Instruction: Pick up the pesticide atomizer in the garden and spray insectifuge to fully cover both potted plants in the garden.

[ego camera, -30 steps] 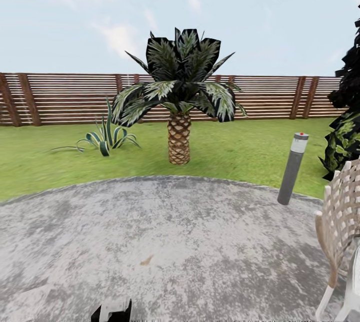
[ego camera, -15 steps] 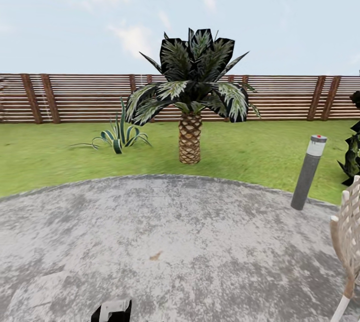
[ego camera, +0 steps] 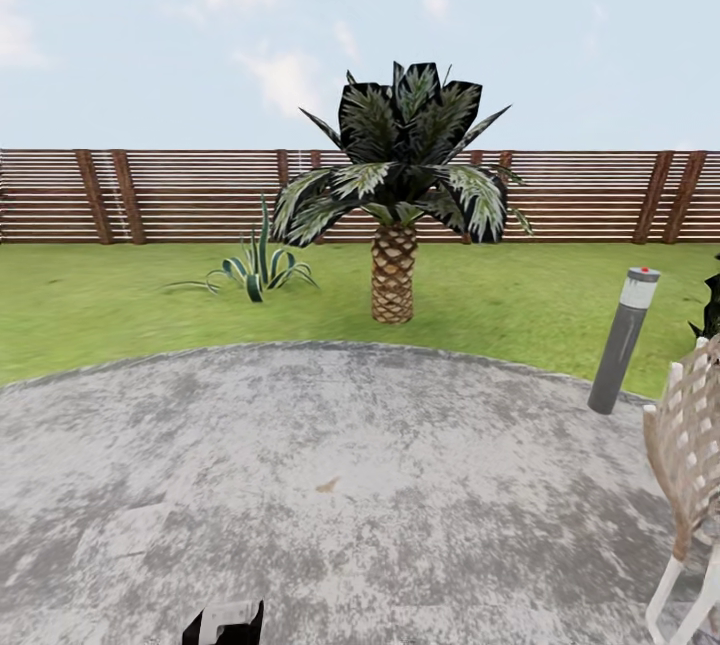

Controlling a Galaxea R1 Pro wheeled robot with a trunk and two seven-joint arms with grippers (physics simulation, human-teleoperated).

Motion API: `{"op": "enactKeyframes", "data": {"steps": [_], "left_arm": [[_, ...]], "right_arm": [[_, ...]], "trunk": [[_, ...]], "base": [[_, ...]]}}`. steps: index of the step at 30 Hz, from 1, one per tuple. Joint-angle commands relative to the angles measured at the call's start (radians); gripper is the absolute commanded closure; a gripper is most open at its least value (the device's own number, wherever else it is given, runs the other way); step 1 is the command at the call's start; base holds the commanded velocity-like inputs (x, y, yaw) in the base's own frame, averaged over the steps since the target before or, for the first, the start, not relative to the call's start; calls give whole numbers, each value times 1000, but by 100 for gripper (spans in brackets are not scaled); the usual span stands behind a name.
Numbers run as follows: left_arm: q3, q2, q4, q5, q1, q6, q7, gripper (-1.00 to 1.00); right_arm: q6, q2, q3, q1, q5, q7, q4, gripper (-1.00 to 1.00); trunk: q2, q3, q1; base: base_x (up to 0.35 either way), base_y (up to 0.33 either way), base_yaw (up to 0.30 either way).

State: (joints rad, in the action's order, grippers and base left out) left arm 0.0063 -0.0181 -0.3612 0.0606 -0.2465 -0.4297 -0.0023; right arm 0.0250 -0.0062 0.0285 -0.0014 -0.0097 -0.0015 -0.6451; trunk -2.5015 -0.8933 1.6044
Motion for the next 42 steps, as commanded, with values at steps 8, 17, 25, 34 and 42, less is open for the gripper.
{"op": "enactKeyframes", "data": {"steps": [8,17,25,34,42], "left_arm": [[1,0,1,7,0,-3,-1,-100],[0,-1,1,7,0,-3,-1,-100],[0,-3,1,6,0,-3,-1,-100],[0,-3,1,5,0,-3,-1,-100],[0,-11,1,5,0,-3,-1,-100]], "right_arm": [[3,0,1,0,-1,0,0,-100],[3,1,1,0,-1,0,-1,-100],[3,0,1,0,-1,-3,-1,-100],[3,0,1,0,-1,0,-1,-100],[3,2,1,0,-1,-1,-3,-100]], "trunk": [[0,-1,-1],[0,-1,-1],[0,-1,-1],[0,-1,-1],[0,-1,-1]], "base": [[-246,151,1],[-25,18,0],[0,0,112],[-4,-1,137],[-109,-124,34]]}}
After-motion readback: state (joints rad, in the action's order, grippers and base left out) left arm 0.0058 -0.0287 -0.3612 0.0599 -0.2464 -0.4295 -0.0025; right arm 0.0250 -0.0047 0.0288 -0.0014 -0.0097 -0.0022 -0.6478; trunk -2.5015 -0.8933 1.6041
